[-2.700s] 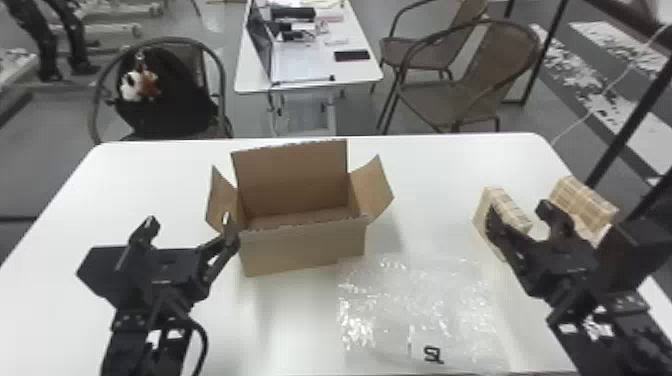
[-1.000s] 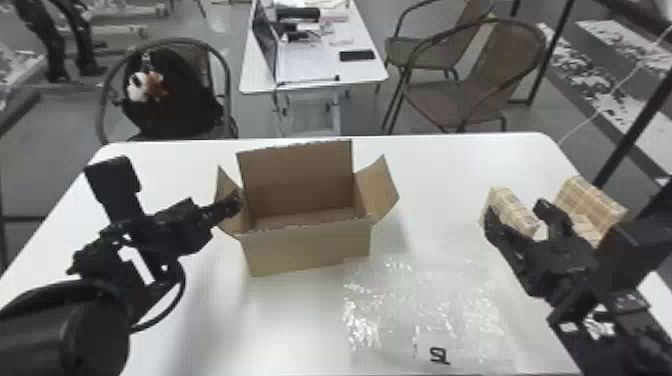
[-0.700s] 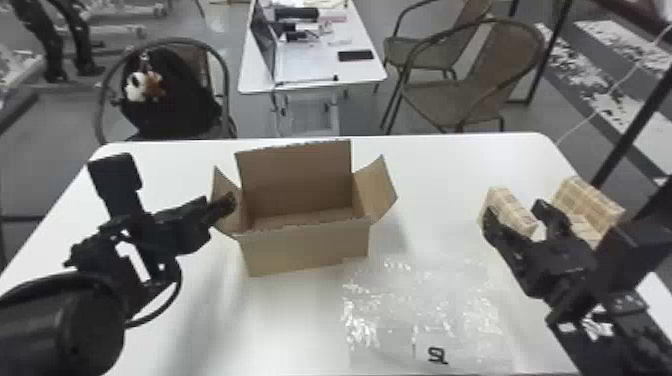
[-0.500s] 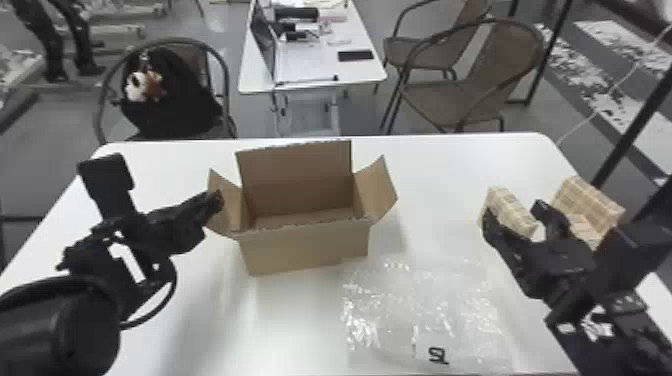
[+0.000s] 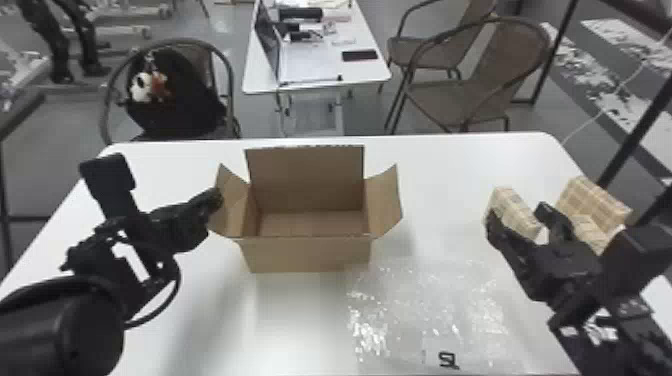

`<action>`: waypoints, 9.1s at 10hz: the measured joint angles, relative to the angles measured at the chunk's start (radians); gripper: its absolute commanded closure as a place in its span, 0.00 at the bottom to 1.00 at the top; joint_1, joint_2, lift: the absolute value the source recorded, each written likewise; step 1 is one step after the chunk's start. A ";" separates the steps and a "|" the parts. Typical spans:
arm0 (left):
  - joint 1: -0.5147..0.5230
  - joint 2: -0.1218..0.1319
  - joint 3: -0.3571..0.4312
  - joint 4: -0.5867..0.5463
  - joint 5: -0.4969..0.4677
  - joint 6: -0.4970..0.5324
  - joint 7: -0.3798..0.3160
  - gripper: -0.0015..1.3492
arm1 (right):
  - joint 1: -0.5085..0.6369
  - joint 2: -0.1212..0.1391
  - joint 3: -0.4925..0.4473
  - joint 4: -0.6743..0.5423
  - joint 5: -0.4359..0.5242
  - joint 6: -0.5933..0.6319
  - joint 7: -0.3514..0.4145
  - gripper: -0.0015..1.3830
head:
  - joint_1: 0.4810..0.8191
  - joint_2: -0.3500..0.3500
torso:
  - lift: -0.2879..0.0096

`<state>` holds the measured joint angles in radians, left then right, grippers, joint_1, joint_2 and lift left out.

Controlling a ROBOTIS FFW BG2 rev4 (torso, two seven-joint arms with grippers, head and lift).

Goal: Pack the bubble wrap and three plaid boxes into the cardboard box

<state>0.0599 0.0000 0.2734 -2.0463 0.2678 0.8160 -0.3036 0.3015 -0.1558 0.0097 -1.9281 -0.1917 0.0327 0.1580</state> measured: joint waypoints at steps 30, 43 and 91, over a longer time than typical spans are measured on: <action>0.027 0.000 -0.021 0.002 -0.058 -0.035 0.003 0.90 | -0.188 -0.061 -0.036 -0.130 -0.777 1.101 -0.461 0.85 | 0.63 0.71 | 0.52; -0.001 0.000 -0.084 0.027 -0.084 -0.024 0.035 0.90 | -0.554 -0.061 -0.174 -0.011 -1.494 1.177 -0.415 0.85 | 0.46 0.75 | 0.52; 0.081 0.000 -0.026 0.025 -0.012 -0.138 0.038 0.90 | -0.201 0.003 -0.077 0.559 0.030 -0.292 0.143 0.12 | 0.63 0.49 | 0.52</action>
<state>0.1411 0.0000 0.2475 -2.0218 0.2562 0.6778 -0.2651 0.1002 -0.1531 -0.0675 -1.3690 -0.1619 -0.2594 0.3006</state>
